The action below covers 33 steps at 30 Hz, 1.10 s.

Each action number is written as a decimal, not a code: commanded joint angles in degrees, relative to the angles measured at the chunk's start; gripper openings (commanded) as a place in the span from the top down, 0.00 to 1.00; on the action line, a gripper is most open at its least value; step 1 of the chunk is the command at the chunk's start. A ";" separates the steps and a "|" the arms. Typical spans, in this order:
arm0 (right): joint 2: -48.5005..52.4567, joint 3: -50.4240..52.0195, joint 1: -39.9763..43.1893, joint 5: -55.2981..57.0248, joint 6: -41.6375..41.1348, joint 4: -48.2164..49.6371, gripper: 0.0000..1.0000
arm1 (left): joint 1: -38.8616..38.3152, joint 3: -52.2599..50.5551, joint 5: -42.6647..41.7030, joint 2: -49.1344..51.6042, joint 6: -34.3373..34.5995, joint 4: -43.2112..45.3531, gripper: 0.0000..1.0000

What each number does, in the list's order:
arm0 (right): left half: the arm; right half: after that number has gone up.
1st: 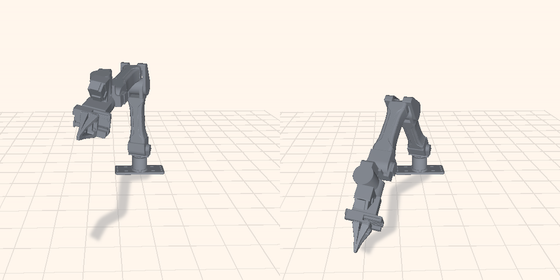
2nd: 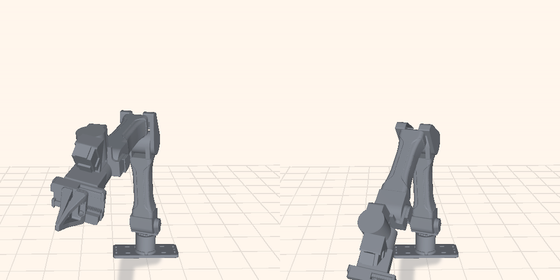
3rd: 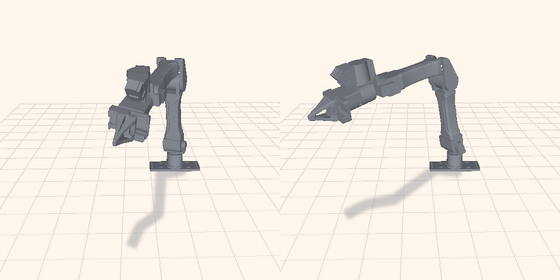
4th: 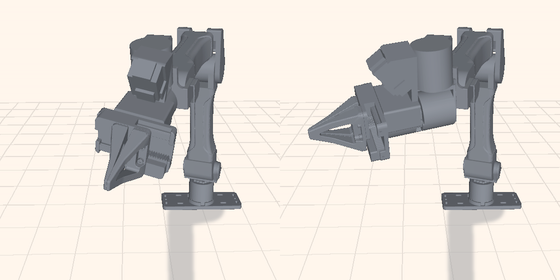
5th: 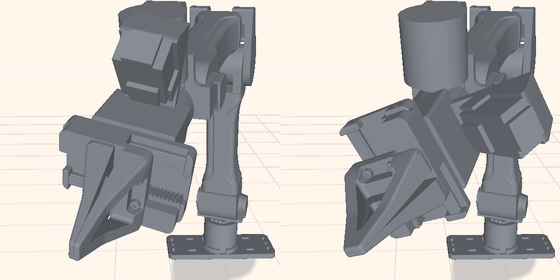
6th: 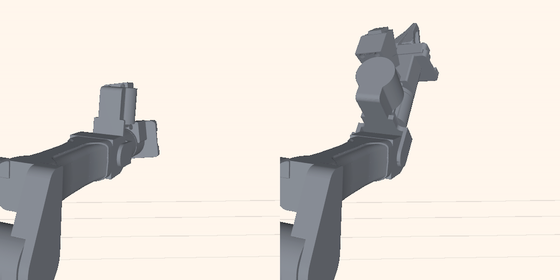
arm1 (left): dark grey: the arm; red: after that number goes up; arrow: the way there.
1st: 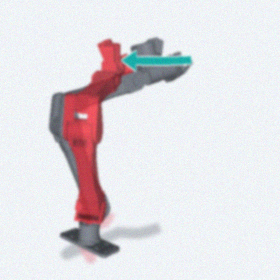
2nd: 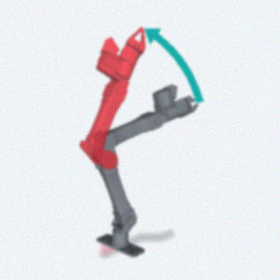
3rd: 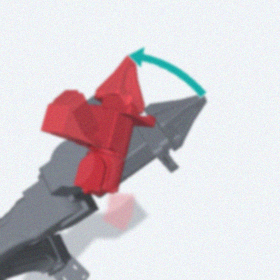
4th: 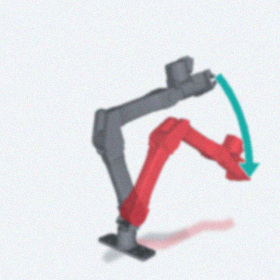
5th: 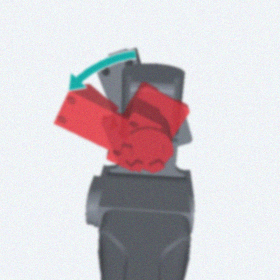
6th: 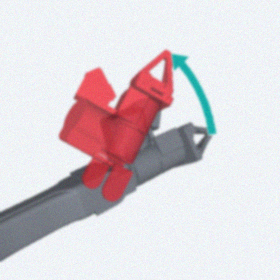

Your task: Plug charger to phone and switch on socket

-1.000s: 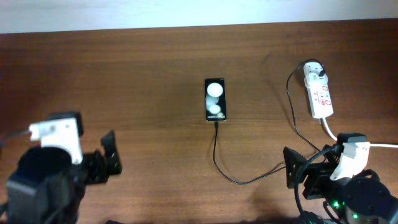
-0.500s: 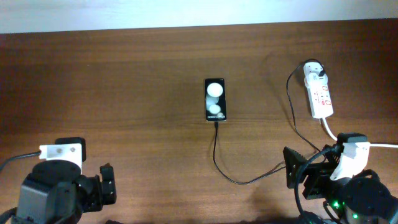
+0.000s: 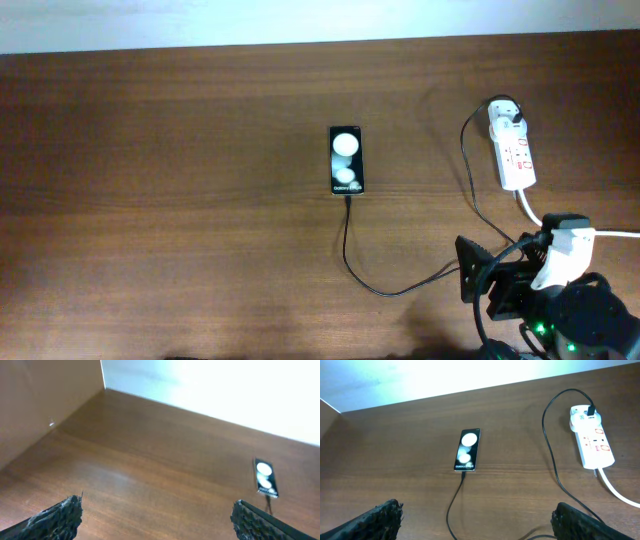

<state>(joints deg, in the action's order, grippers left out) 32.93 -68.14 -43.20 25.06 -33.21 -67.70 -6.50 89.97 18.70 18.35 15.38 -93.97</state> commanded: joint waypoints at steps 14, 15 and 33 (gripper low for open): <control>-0.04 -0.39 0.20 0.90 0.20 -0.04 0.01 | 1.95 2.67 0.39 -17.90 -0.31 -2.71 0.01; -0.04 -0.39 0.20 0.90 0.20 -0.04 0.01 | 1.95 2.89 0.39 -17.90 -0.31 -2.71 0.01; -0.04 -0.39 0.20 0.90 0.20 -0.04 0.01 | 2.99 2.93 0.42 -17.90 -0.31 -2.71 0.01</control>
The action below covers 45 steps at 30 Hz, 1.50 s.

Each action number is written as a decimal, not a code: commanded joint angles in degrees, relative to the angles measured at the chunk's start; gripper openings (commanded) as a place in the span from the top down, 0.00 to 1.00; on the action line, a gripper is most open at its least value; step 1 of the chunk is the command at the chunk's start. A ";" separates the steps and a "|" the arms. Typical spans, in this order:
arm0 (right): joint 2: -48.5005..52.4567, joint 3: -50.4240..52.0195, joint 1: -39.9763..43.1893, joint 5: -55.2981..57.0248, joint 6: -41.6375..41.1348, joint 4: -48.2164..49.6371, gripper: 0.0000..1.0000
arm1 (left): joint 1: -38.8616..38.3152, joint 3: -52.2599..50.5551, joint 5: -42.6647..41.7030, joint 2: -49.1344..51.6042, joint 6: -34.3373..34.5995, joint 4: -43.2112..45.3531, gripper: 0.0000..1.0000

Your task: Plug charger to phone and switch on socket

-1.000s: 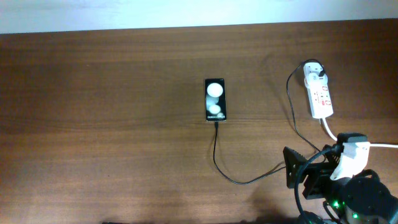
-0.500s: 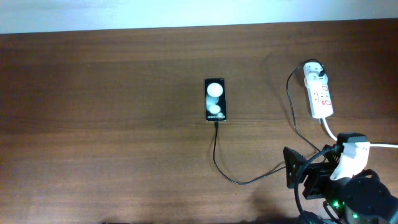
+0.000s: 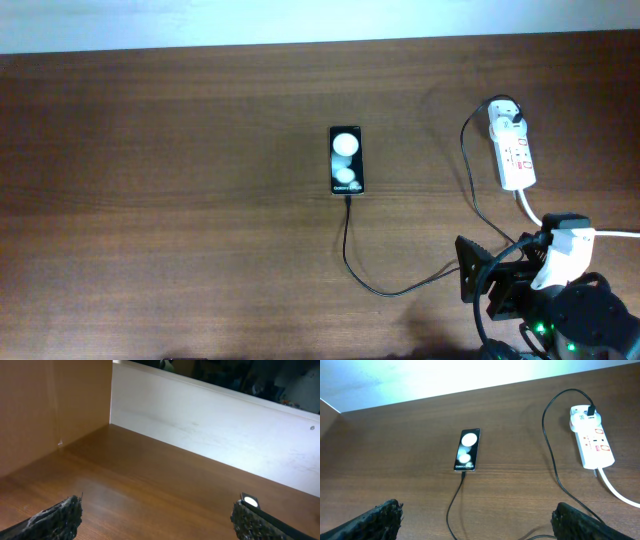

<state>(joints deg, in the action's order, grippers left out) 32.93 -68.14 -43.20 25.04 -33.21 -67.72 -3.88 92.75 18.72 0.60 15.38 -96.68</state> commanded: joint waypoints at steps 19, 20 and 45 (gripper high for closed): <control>-0.07 -0.39 0.20 3.72 0.20 -2.38 0.01 | 0.46 0.15 0.37 -0.15 -0.31 0.00 0.01; -0.04 -0.39 0.20 4.15 0.20 -2.36 0.01 | 0.46 0.15 0.37 -0.15 -0.31 0.00 0.01; 23.34 -0.31 10.80 1.49 10.16 14.97 0.02 | 0.44 0.15 0.37 -0.15 -0.31 0.00 0.01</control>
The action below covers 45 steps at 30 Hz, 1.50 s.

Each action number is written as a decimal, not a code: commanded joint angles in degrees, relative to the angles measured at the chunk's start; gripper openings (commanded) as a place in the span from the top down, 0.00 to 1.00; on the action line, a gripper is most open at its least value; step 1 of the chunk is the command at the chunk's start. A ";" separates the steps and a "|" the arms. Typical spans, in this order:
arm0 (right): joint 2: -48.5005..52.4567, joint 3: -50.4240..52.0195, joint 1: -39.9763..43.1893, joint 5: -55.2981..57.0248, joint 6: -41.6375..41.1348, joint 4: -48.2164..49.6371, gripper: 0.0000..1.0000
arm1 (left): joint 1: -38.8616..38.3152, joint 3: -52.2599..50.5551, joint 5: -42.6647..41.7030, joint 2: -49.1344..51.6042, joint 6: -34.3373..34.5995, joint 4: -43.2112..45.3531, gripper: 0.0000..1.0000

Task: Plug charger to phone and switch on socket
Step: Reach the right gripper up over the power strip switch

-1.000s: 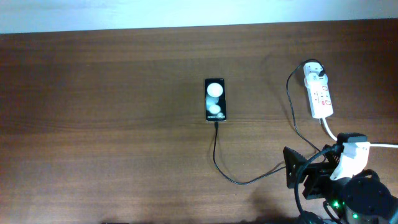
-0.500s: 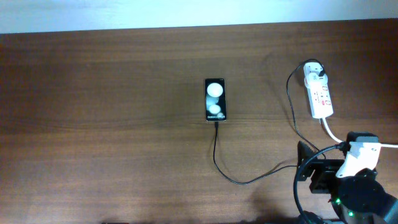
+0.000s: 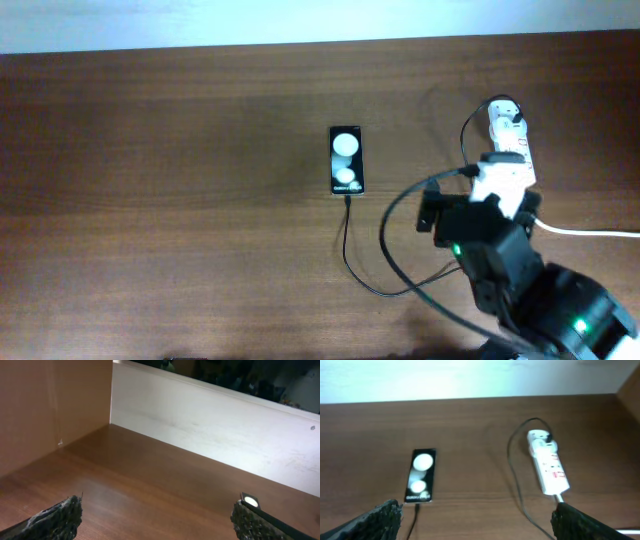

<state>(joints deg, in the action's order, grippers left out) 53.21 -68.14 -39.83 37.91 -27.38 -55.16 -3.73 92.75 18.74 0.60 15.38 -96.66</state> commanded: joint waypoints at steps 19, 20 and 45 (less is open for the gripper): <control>26.03 -0.31 56.35 -69.00 17.92 -0.44 0.02 | 0.28 0.15 0.37 -0.15 -0.31 -0.02 0.01; 26.03 -0.31 56.35 -69.09 17.90 -0.90 0.01 | 0.31 0.15 0.37 -0.15 -0.31 -0.02 0.01; 26.03 -0.74 56.04 -52.54 6.08 7.63 0.96 | 0.28 0.15 0.37 -0.15 -0.31 -0.02 0.01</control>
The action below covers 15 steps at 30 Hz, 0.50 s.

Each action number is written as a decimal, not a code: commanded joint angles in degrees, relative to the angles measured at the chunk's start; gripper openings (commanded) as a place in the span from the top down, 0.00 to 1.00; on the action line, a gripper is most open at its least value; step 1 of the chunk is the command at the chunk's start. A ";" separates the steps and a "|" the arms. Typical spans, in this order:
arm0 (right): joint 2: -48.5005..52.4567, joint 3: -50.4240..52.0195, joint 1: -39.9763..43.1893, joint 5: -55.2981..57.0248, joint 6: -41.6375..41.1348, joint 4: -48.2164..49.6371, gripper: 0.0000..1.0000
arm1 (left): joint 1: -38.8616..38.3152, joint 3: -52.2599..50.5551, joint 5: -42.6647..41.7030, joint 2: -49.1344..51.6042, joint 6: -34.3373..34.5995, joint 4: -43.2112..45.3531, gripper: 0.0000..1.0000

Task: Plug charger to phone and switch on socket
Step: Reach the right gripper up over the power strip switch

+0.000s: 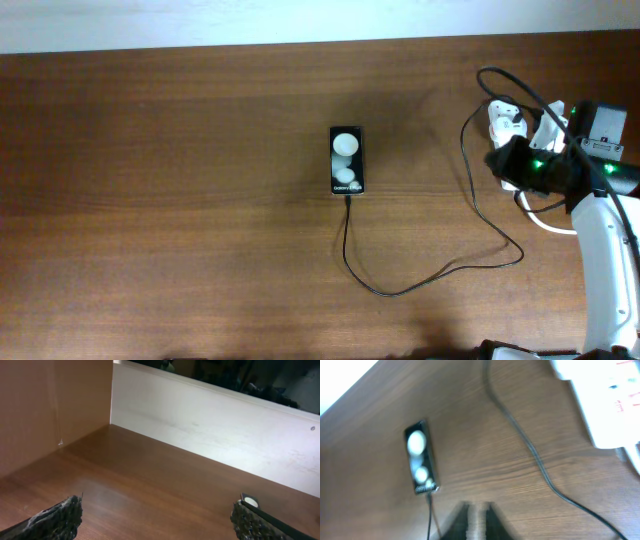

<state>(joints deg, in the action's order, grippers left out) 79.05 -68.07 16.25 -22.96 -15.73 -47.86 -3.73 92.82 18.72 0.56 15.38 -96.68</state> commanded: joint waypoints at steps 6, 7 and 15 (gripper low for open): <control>0.20 -8.90 0.31 21.42 -12.24 -7.15 0.96 | 0.31 0.09 0.39 -0.11 -0.31 0.00 0.01; 0.22 -10.71 1.11 21.53 -12.33 -8.68 0.96 | 0.31 0.09 0.37 -0.11 -0.31 0.00 0.01; 5.40 -13.90 8.35 20.00 -15.21 -14.29 0.96 | 0.28 0.09 0.39 -0.11 -0.31 0.00 0.01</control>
<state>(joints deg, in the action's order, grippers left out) 80.34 -80.95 23.75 -3.18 -30.06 -62.28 -3.73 92.82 18.72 0.58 15.38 -96.68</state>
